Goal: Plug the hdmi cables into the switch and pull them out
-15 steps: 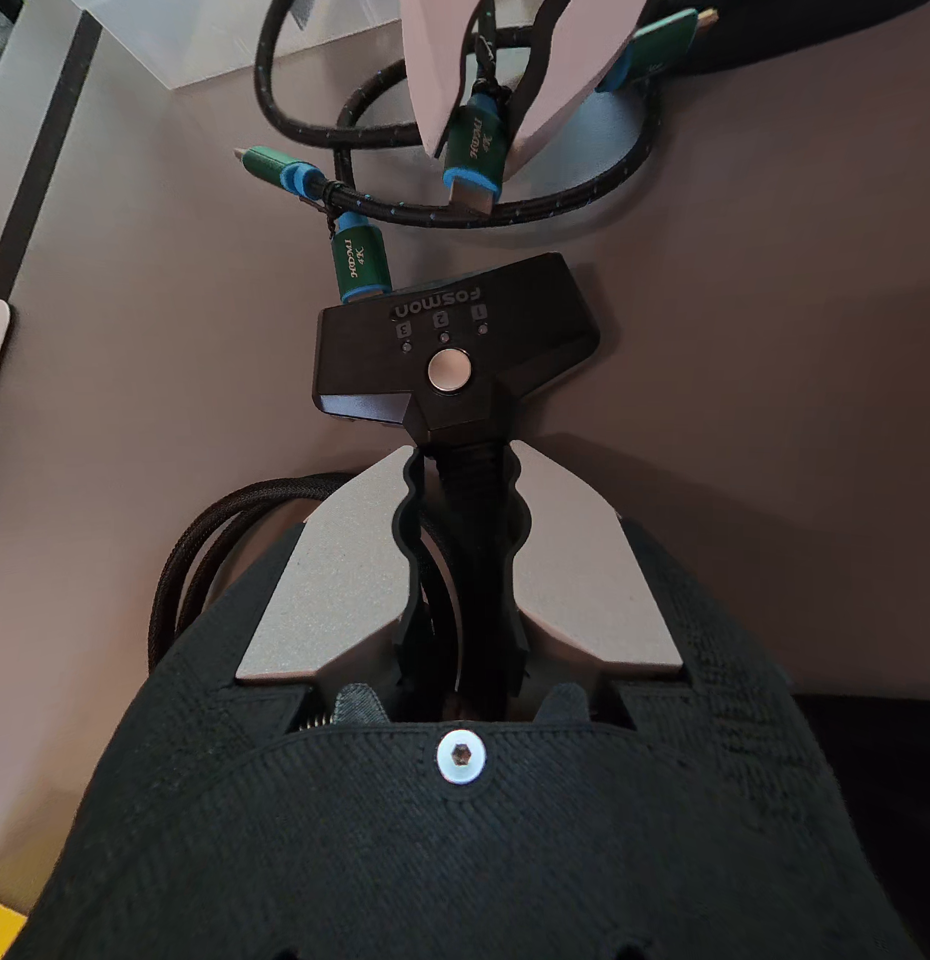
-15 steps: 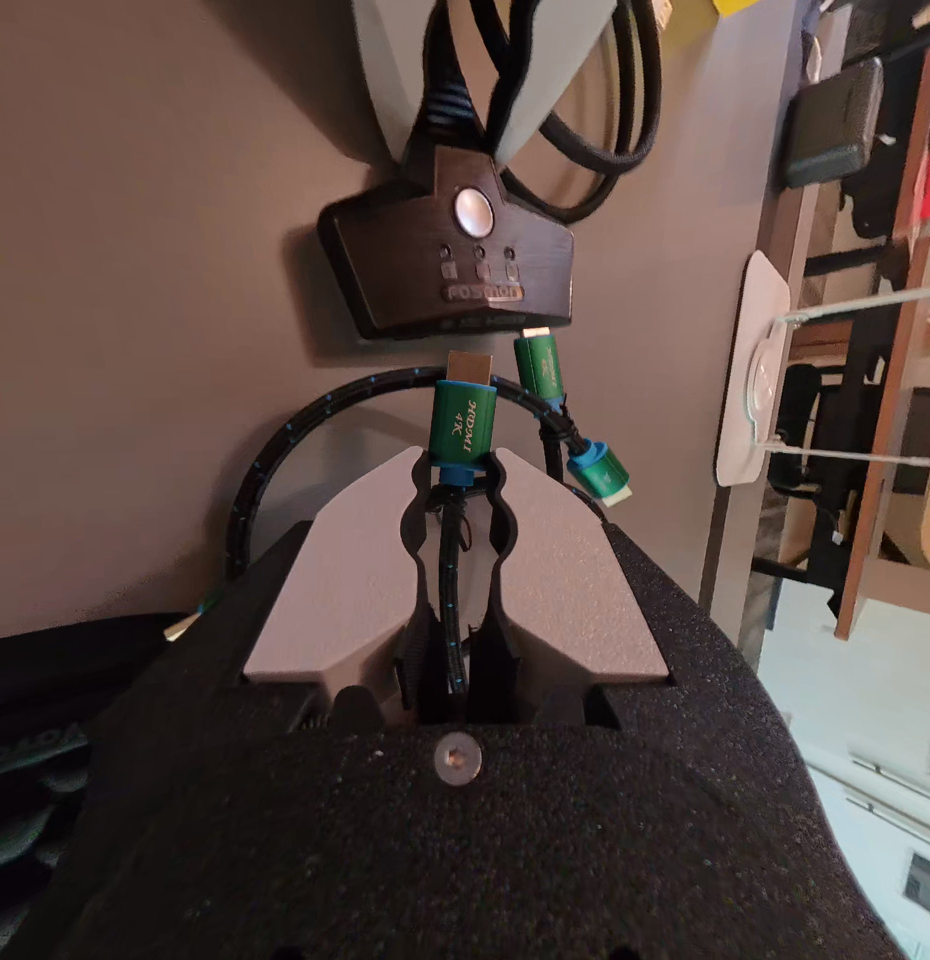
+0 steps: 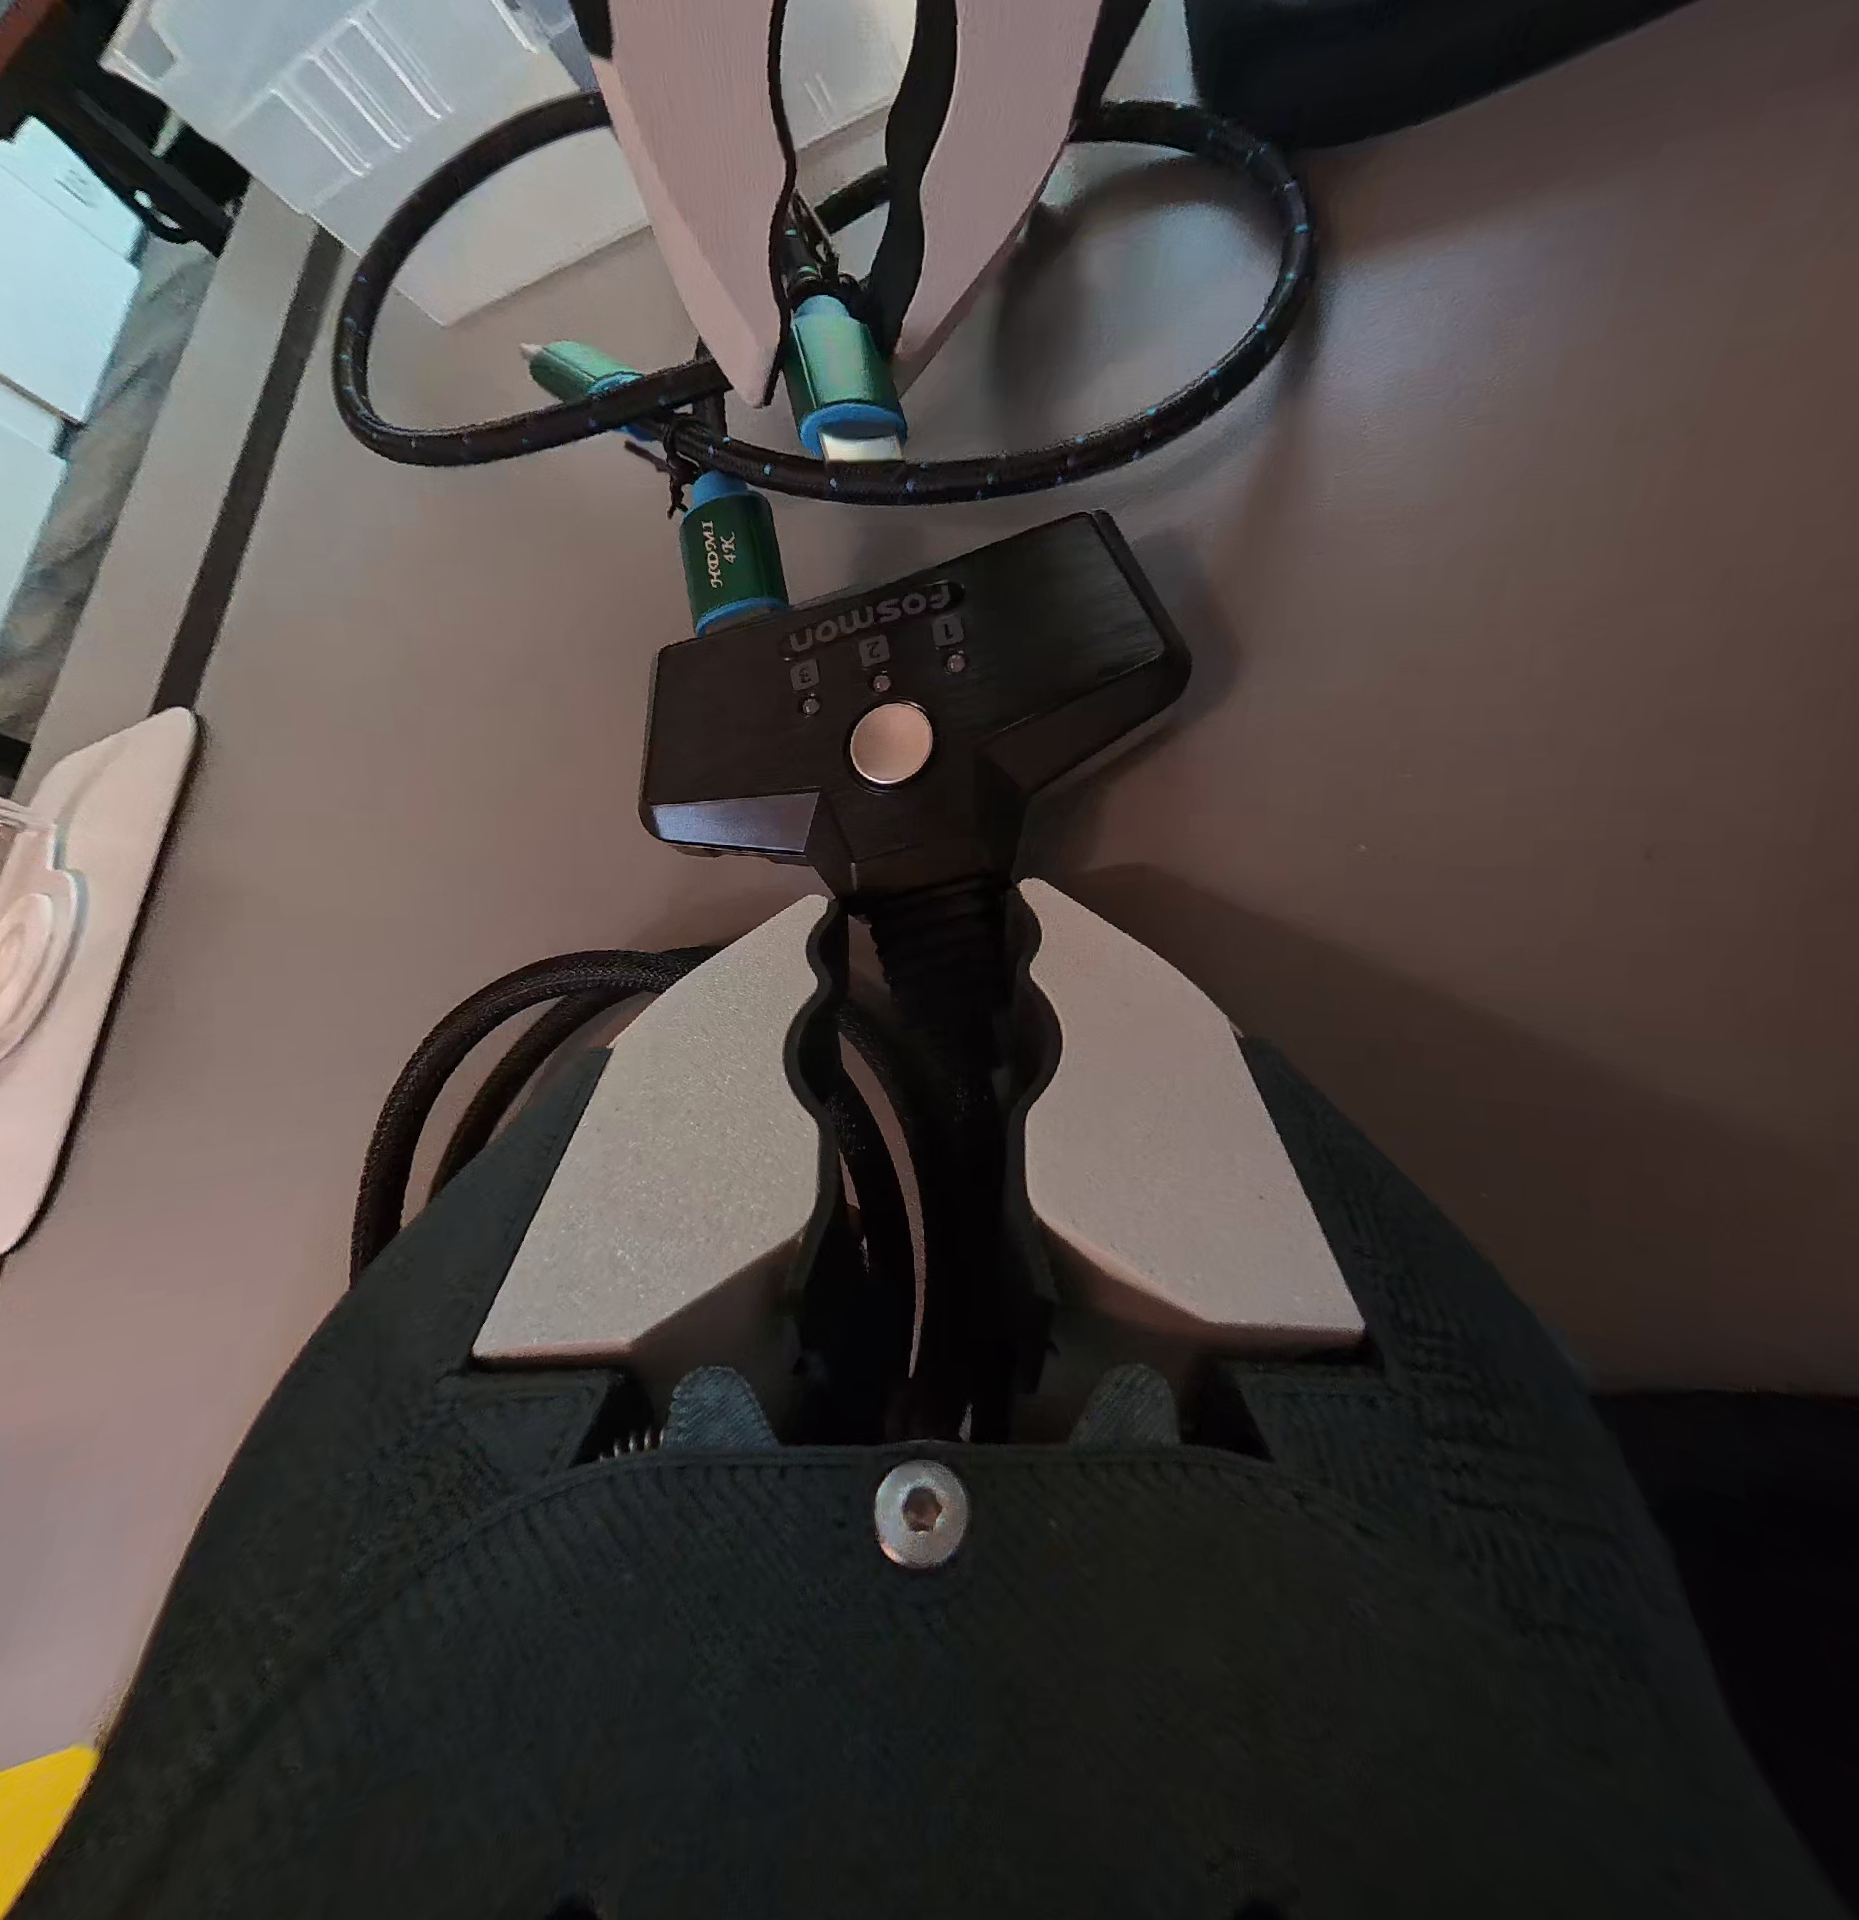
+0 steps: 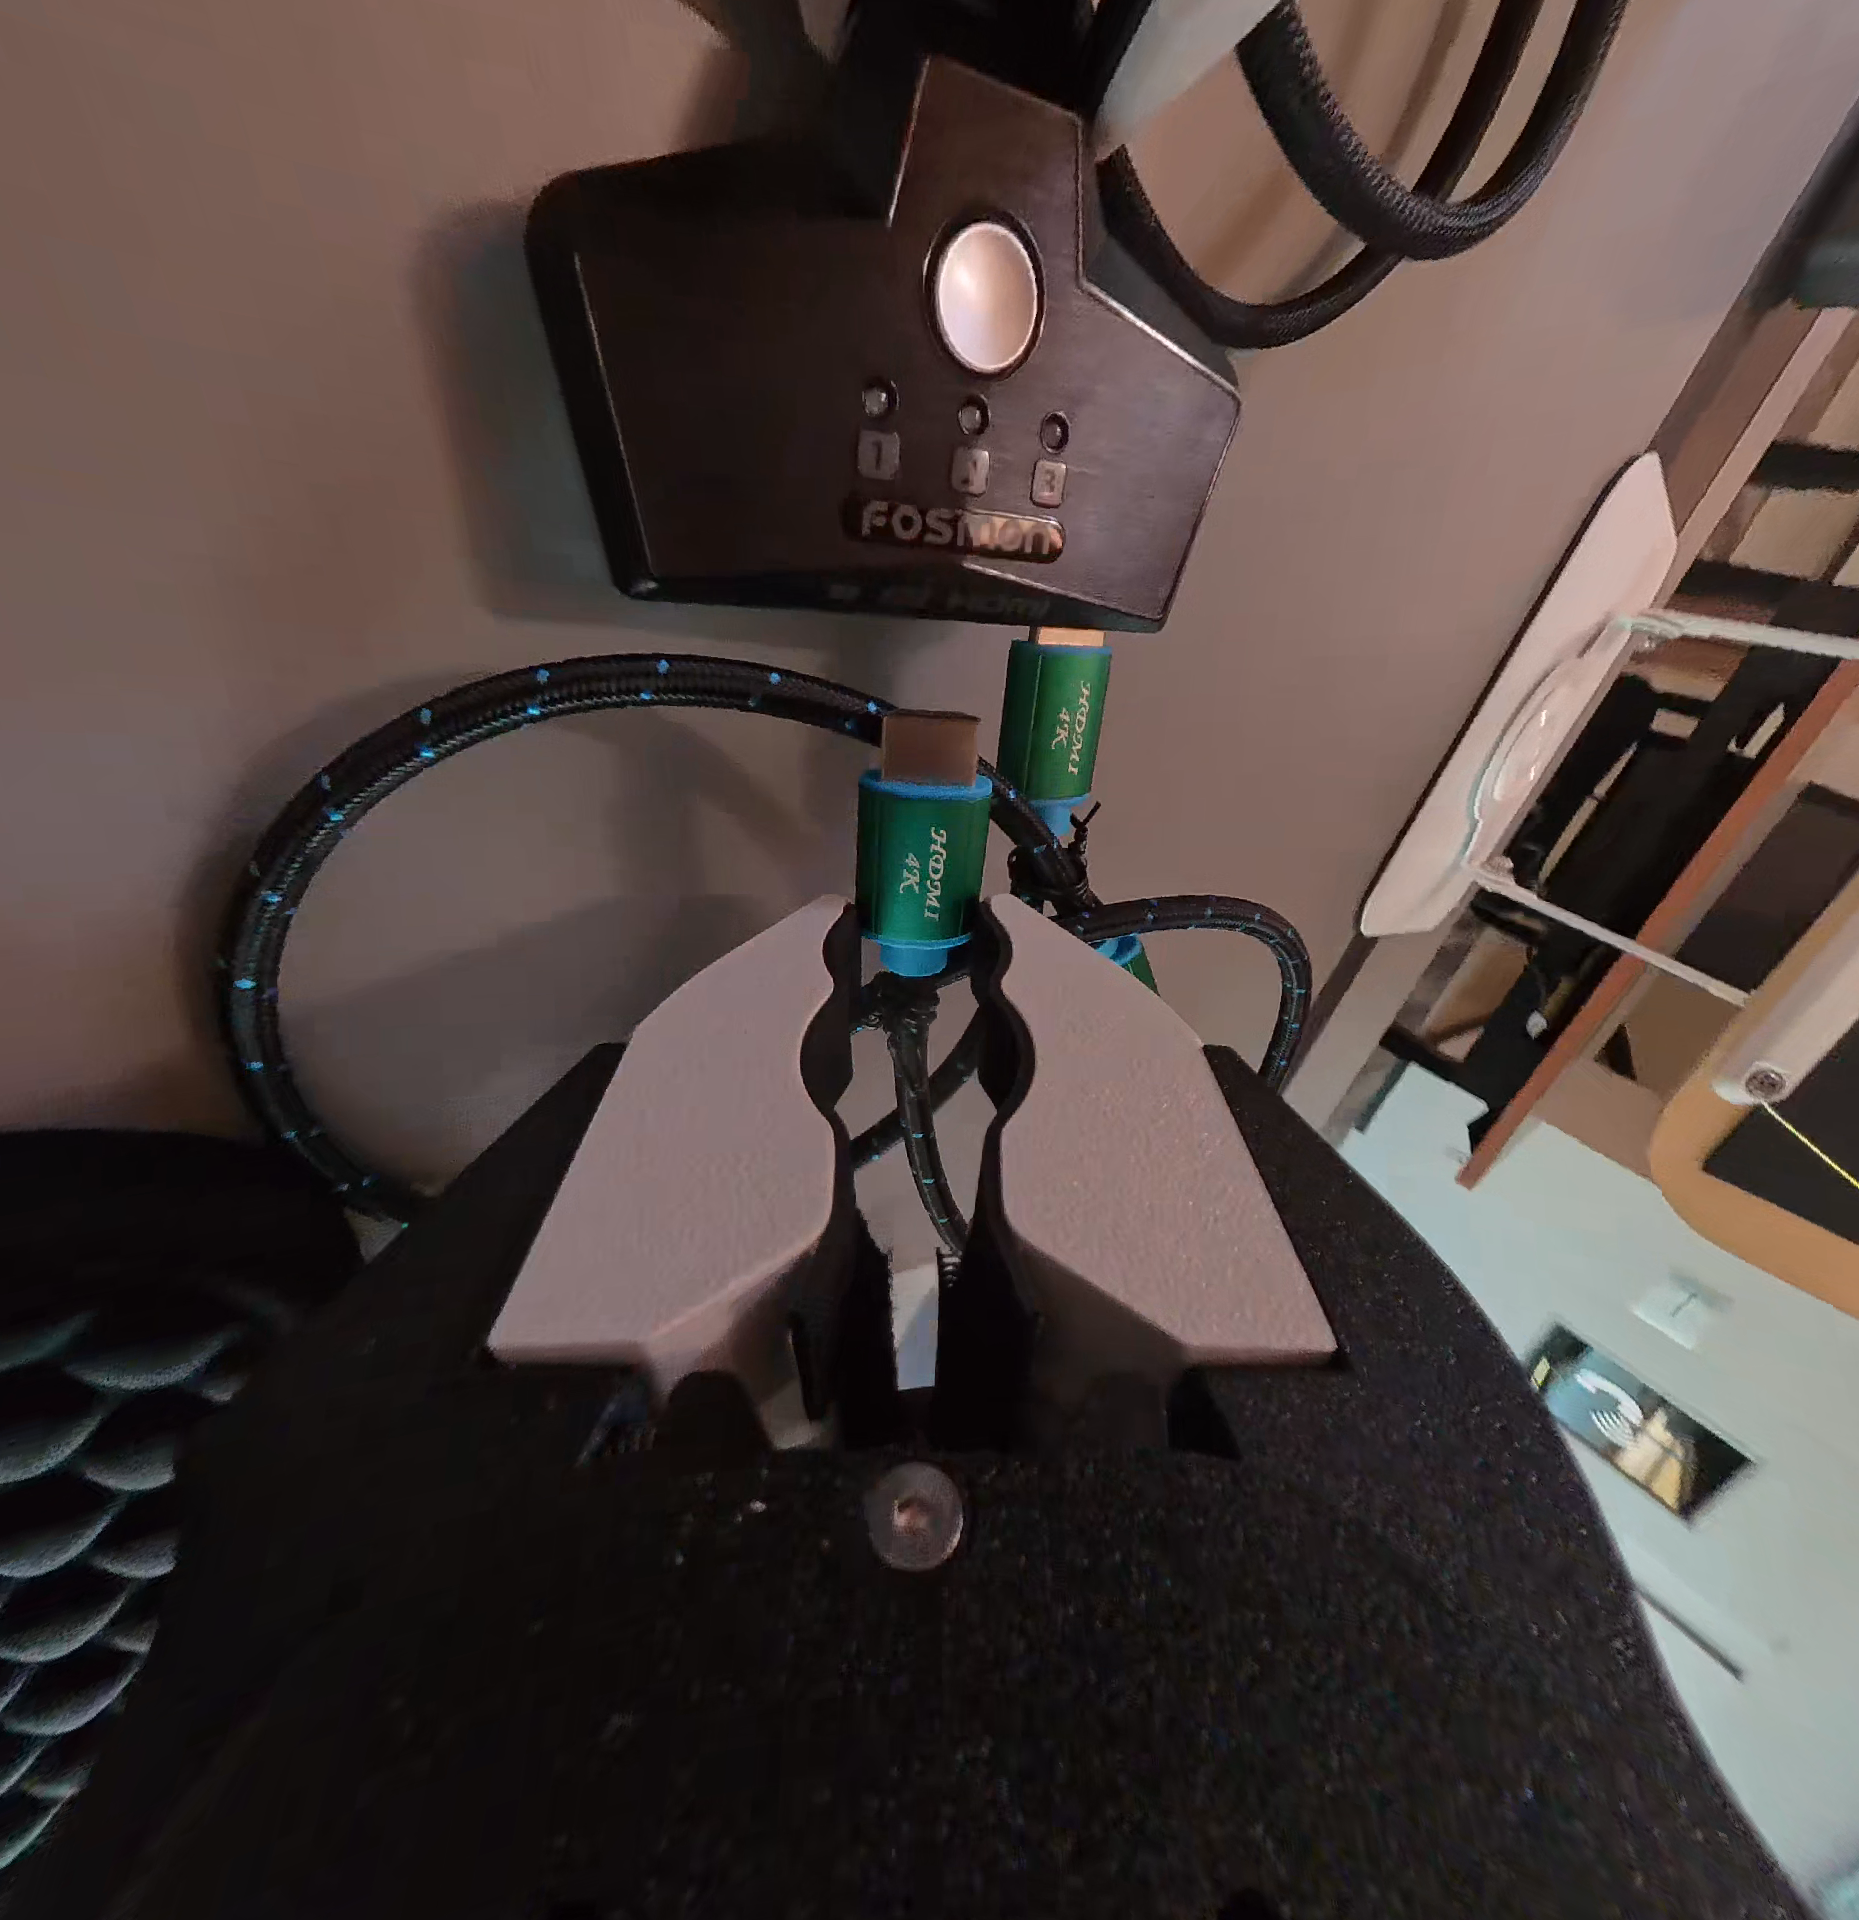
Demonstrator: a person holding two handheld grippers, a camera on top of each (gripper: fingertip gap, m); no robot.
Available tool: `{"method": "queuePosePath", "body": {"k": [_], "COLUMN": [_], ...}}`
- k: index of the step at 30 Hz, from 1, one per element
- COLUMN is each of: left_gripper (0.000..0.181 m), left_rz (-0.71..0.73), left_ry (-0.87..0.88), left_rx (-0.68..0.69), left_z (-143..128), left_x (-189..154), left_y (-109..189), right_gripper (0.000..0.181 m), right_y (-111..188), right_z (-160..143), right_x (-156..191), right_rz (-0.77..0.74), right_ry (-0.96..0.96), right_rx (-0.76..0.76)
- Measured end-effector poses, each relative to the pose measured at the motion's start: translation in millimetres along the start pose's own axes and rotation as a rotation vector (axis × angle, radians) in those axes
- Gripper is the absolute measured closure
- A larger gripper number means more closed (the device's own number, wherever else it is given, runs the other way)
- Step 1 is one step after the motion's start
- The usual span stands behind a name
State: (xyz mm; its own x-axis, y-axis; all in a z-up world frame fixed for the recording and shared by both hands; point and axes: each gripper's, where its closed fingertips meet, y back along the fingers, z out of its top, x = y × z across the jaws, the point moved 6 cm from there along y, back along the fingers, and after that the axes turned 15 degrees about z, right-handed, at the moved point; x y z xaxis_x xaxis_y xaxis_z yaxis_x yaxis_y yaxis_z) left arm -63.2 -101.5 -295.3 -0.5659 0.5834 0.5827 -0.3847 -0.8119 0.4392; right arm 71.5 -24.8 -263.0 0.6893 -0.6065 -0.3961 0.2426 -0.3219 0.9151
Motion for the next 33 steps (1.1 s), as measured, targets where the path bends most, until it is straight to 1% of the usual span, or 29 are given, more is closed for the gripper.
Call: {"method": "queuePosePath", "body": {"k": [2, 3, 6, 7, 8, 10, 12, 13, 15, 17, 19, 21, 22, 23, 25, 26, 29, 33], "left_gripper": [0.152, 0.152, 0.152, 0.153, 0.153, 0.153, 0.153, 0.153, 0.153, 0.153, 0.154, 0.154, 0.154, 0.154, 0.154, 0.154, 0.154, 0.153], "left_rz": [0.034, 0.04, 0.025, 0.019, 0.016, 0.022, 0.016, 0.012, 0.008, 0.015, 0.031, 0.067, 0.093, 0.107, 0.093, 0.098, 0.106, 0.098], "left_ry": [-0.021, -0.027, 0.004, 0.028, 0.059, 0.124, 0.179, 0.2, 0.222, 0.201, 0.178, 0.11, 0.065, 0.027, 0.014, 0.014, 0.002, 0.009], "left_rx": [-0.006, -0.008, -0.002, -0.001, -0.004, -0.028, -0.056, -0.069, -0.092, -0.105, -0.133, -0.109, -0.084, -0.073, -0.105, -0.122, -0.136, -0.138], "left_z": [1, 1, 0, 1, 2, 6, 9, 11, 15, 19, 26, 28, 25, 22, 21, 23, 24, 25], "left_x": [1, 1, 4, 6, 8, 13, 17, 18, 18, 16, 13, 9, 7, 4, -2, -3, -2, -5], "left_y": [-1, -1, 0, 1, 2, 4, 6, 6, 6, 7, 9, 9, 8, 7, 9, 9, 7, 5], "right_gripper": [0.161, 0.161, 0.161, 0.161, 0.161, 0.161, 0.161, 0.161, 0.161, 0.161, 0.161, 0.161, 0.161, 0.161, 0.161, 0.161, 0.161, 0.161], "right_y": [4, 8, 25, 32, 39, 58, 84, 96, 109, 98, 70, 40, 30, 24, 22, 23, 20, 6], "right_z": [2, 4, 8, 5, 0, -14, -23, -28, -36, -32, -26, -23, -21, -18, -8, -5, -3, 0], "right_x": [-2, -3, -1, 1, 4, 10, 17, 18, 21, 25, 29, 29, 27, 26, 22, 19, 19, 21], "right_rz": [-0.019, -0.037, -0.04, -0.046, -0.073, -0.148, -0.213, -0.244, -0.269, -0.213, -0.11, -0.066, -0.07, -0.06, -0.067, -0.081, -0.056, -0.03], "right_ry": [-0.005, -0.009, -0.101, -0.143, -0.177, -0.222, -0.261, -0.281, -0.281, -0.24, -0.241, -0.223, -0.223, -0.25, -0.31, -0.322, -0.289, -0.238], "right_rx": [0.06, 0.047, -0.189, -0.245, -0.26, -0.224, -0.233, -0.208, -0.035, 0.134, 0.262, 0.334, 0.331, 0.284, 0.161, 0.145, 0.208, 0.22]}}
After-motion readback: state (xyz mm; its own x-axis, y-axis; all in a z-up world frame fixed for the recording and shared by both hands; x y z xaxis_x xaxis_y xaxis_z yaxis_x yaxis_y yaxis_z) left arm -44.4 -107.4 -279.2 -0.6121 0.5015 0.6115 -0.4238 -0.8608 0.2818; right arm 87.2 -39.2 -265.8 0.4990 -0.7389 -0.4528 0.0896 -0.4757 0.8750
